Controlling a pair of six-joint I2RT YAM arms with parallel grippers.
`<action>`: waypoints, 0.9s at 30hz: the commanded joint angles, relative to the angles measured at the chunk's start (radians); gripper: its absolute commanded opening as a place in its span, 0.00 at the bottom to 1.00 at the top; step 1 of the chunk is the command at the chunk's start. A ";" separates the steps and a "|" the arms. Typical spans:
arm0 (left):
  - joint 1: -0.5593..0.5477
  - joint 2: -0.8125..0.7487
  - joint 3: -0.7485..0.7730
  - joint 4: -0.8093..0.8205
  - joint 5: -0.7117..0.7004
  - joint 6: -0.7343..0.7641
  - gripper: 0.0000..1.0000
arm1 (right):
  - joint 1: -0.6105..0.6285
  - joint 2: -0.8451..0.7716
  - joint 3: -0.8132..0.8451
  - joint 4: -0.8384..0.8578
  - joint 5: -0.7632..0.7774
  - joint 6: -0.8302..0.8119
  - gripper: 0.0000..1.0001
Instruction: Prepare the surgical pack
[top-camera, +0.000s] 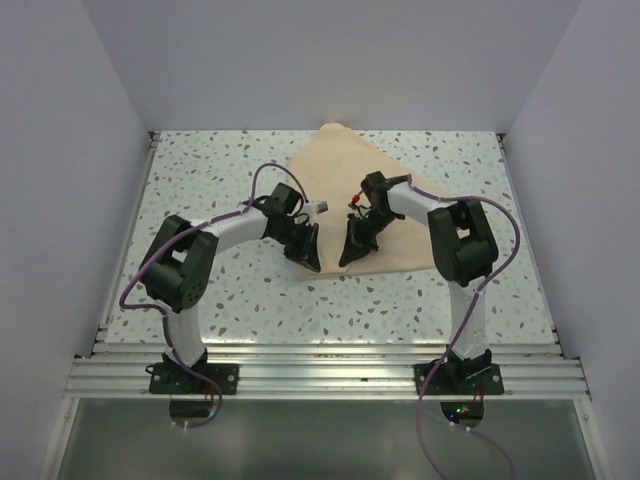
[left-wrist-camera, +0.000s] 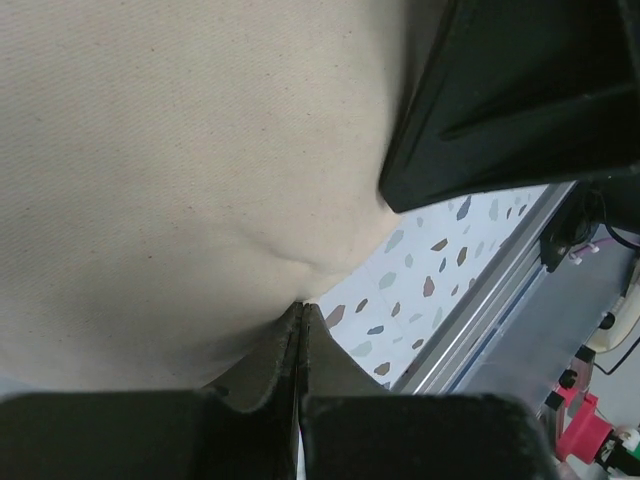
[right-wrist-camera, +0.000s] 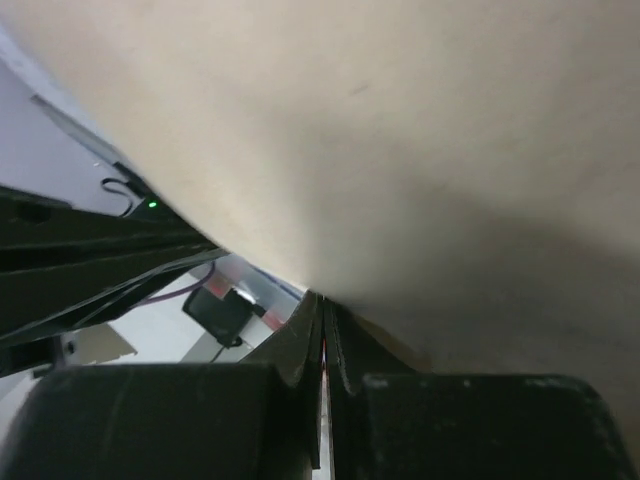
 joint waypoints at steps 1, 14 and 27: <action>-0.002 -0.031 -0.001 -0.040 -0.039 0.057 0.00 | -0.012 0.019 0.037 -0.035 0.091 -0.064 0.00; 0.092 -0.224 -0.072 -0.135 -0.120 0.096 0.00 | -0.202 -0.115 0.065 -0.133 0.219 -0.111 0.02; 0.092 -0.182 0.039 -0.026 -0.075 0.074 0.01 | -0.518 -0.241 0.101 0.057 0.653 0.074 0.67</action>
